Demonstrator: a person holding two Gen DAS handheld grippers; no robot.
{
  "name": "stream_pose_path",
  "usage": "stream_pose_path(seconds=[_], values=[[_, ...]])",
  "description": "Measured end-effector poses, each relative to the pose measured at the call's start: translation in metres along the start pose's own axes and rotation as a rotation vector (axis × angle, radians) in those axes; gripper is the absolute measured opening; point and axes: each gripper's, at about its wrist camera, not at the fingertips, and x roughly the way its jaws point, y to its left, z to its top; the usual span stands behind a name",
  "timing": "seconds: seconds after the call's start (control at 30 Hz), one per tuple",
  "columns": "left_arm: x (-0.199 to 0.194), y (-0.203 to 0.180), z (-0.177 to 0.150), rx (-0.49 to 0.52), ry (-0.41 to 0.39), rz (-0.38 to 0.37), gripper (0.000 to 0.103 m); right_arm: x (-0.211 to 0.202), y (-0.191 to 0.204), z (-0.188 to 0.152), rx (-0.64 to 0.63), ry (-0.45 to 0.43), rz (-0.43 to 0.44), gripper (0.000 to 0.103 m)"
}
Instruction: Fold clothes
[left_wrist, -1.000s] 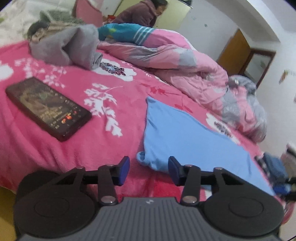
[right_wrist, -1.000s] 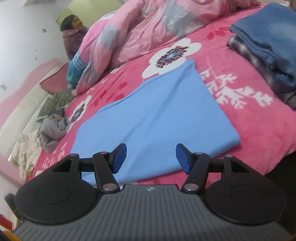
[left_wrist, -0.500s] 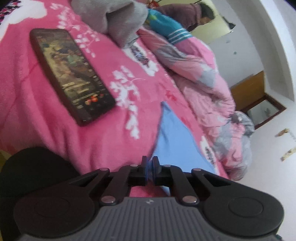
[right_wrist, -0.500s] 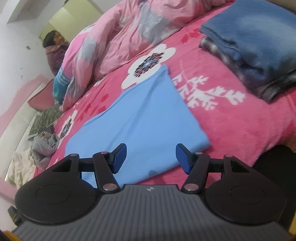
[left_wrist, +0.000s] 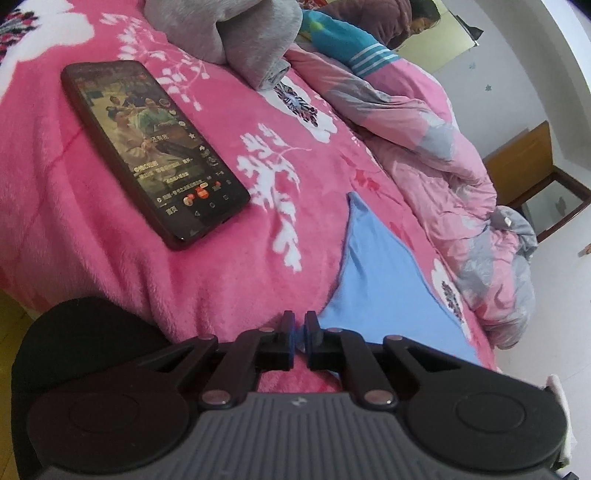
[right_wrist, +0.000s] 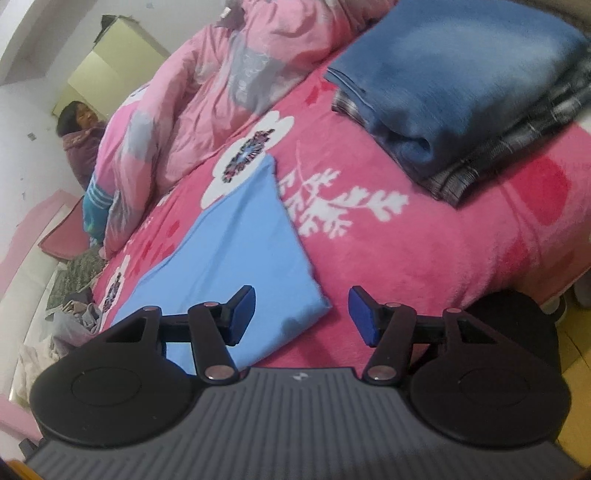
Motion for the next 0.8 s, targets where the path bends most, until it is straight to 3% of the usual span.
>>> stream_pose_path(seconds=[0.07, 0.1, 0.13, 0.33, 0.5, 0.63, 0.7, 0.8], values=[[-0.001, -0.001, 0.0, 0.006, 0.0, 0.007, 0.006, 0.007, -0.007, 0.0, 0.016, 0.011, 0.02, 0.036], [-0.001, -0.002, 0.0, 0.009, -0.001, 0.011, 0.006, 0.01, -0.01, -0.001, 0.026, 0.022, 0.032, 0.011], [-0.001, -0.003, 0.0, 0.012, -0.001, 0.015, 0.006, 0.013, -0.014, -0.001, 0.043, 0.029, 0.045, 0.004], [-0.003, -0.006, 0.0, 0.027, -0.001, 0.035, 0.006, -0.017, -0.021, -0.003, 0.124, -0.06, 0.192, 0.003], [-0.002, -0.004, 0.002, 0.023, 0.006, 0.035, 0.006, 0.001, -0.045, -0.014, 0.224, 0.0, 0.157, 0.003], [-0.003, -0.005, 0.002, 0.034, 0.004, 0.044, 0.005, -0.013, -0.033, -0.007, 0.167, -0.047, 0.193, 0.003], [-0.005, -0.006, 0.001, 0.057, -0.01, 0.055, 0.005, -0.004, -0.038, -0.009, 0.151, -0.011, 0.142, 0.003], [-0.016, -0.018, -0.003, 0.167, -0.069, 0.101, 0.019, 0.005, -0.043, -0.01, 0.121, 0.035, 0.101, 0.005]])
